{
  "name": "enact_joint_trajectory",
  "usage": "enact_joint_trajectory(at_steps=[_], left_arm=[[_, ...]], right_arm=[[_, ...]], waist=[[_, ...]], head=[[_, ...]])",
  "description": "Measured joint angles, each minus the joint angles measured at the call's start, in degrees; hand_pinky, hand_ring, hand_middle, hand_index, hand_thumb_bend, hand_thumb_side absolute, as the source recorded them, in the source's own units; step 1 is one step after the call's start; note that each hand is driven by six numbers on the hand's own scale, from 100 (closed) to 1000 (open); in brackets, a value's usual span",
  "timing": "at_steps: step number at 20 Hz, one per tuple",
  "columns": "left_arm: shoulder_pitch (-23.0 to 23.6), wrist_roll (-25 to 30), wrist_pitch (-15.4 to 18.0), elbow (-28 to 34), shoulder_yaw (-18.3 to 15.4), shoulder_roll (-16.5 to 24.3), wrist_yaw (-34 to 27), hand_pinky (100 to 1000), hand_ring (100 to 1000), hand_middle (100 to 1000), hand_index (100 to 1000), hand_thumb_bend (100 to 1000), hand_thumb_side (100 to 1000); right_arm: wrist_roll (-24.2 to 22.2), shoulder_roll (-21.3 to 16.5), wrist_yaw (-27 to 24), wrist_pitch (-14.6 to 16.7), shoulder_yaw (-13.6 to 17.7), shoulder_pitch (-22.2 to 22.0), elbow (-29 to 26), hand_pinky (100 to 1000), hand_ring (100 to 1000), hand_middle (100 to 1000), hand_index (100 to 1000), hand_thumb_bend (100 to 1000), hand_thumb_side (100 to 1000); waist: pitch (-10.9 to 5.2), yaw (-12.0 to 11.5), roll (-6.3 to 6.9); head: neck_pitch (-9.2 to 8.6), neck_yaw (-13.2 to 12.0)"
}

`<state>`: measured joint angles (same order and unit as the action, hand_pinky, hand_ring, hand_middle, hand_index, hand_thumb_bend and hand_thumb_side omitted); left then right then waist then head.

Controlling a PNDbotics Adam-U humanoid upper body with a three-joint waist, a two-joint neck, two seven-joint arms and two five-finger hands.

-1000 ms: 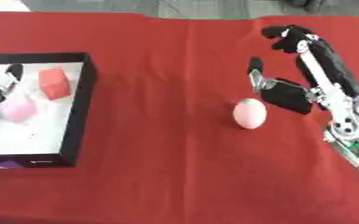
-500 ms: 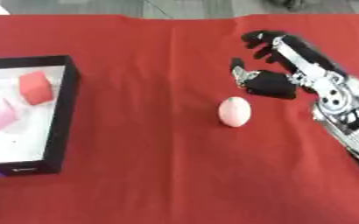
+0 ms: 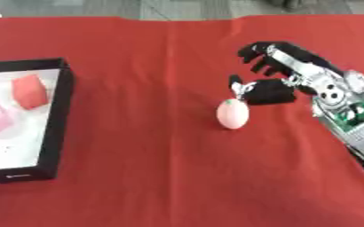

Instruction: Pick up the objects with one hand, pass them to the other hand, and then place them into the box on the other side of the table.

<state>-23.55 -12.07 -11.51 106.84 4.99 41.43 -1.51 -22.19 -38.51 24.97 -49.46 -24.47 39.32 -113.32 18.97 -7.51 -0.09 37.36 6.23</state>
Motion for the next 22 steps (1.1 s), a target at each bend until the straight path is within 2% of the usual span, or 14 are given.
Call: enact_joint_trajectory(at_steps=[8, 22], left_arm=[[0.0, -0.1, -0.8, 0.0, 0.2, 0.0, 0.2, 892, 785, 807, 798, 258, 873], [0.4, 1.1, -2.0, -0.1, 0.8, 0.0, 1.2, 891, 782, 803, 796, 249, 877]], right_arm=[[-3.9, -0.7, 5.0, 3.9, -2.2, 0.0, 1.7, 841, 829, 817, 843, 235, 272], [-6.0, -2.8, 3.5, 6.0, -4.6, 1.0, 6.0, 855, 847, 829, 877, 319, 294]], waist=[[0.0, 0.0, -0.04], [0.15, 0.0, -0.37]], head=[[0.0, 0.0], [-0.01, 0.0]])
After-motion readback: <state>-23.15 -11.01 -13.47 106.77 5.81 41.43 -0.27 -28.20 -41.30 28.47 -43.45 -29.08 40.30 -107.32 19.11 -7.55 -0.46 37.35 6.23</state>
